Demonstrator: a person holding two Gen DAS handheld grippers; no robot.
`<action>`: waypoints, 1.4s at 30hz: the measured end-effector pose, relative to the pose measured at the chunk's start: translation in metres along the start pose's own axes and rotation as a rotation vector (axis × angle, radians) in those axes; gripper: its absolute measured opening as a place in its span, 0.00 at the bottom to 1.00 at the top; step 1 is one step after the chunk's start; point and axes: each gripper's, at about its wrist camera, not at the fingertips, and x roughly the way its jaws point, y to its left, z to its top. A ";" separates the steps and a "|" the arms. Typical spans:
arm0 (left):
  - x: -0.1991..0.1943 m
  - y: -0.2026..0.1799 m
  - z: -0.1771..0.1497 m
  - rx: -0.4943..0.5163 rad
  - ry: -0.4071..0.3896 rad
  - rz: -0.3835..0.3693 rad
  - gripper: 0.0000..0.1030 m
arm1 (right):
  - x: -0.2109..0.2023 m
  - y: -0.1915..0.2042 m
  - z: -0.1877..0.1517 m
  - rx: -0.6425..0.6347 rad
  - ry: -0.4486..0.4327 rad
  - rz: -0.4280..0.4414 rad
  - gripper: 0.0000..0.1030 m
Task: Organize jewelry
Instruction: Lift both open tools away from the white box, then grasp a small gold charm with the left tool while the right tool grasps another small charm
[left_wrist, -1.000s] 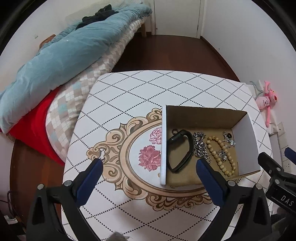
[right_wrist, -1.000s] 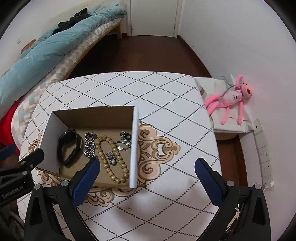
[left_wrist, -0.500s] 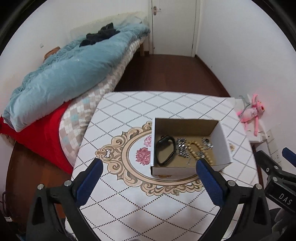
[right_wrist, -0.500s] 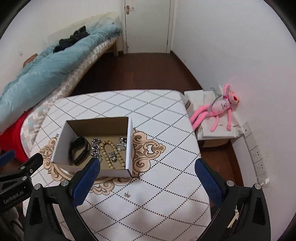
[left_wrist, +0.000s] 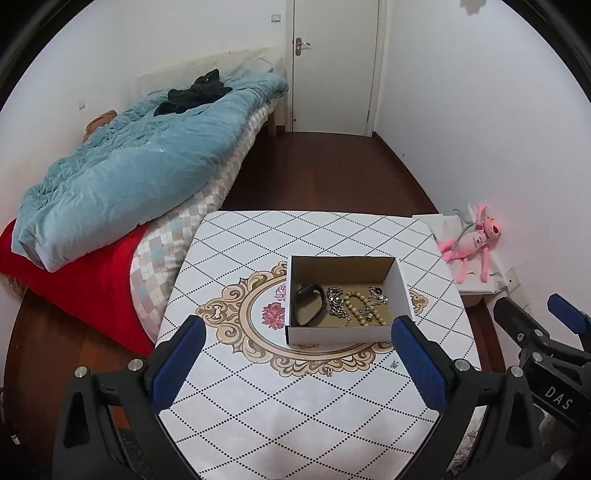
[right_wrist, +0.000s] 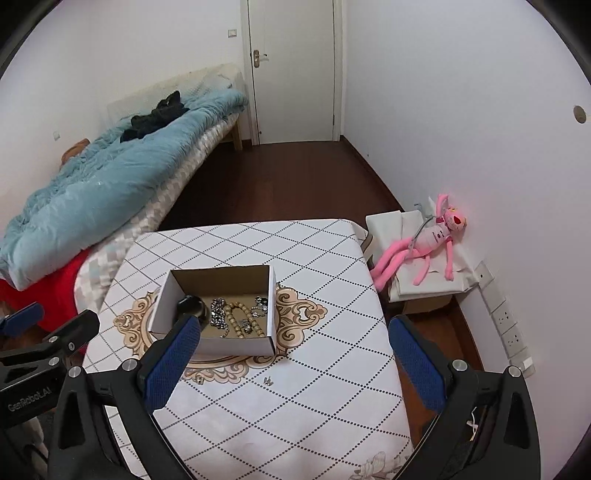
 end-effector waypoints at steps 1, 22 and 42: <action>-0.002 0.000 0.000 0.000 0.000 0.001 0.99 | -0.003 -0.001 0.000 0.003 -0.004 0.003 1.00; 0.129 0.030 -0.082 -0.042 0.282 0.173 0.99 | 0.153 -0.011 -0.095 0.085 0.317 0.125 0.66; 0.170 -0.014 -0.097 0.006 0.361 0.042 0.96 | 0.176 0.000 -0.116 0.008 0.254 0.071 0.08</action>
